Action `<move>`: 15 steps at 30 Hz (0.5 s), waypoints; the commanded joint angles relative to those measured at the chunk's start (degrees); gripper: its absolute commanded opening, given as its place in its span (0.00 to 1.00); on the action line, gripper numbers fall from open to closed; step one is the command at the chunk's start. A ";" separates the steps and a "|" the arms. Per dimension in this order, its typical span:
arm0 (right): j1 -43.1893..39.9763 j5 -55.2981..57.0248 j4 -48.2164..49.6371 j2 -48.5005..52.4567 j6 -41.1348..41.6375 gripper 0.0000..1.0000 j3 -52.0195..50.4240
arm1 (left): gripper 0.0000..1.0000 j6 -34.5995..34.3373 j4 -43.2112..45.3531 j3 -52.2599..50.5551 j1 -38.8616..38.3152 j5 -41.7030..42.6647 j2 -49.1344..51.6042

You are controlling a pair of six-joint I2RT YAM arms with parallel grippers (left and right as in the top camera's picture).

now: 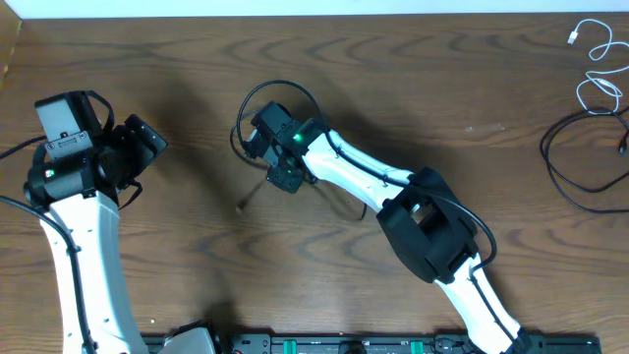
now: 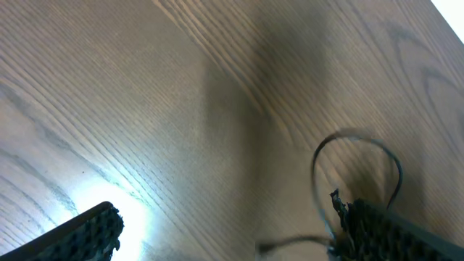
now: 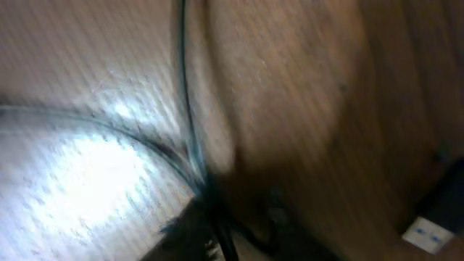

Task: Untangle cables
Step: 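Move the right gripper back to the remaining black cable at center, then grasp the black cable and carry it to the right edge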

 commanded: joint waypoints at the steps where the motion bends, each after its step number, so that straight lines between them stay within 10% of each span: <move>1: 0.17 0.92 -0.09 0.02 3.02 0.02 -0.44 | 0.99 0.98 -0.15 0.90 0.17 0.07 -0.35; 15: -8.20 1.09 -6.29 -23.47 15.13 0.01 4.96 | 0.99 0.98 -0.37 0.90 0.13 0.09 -0.02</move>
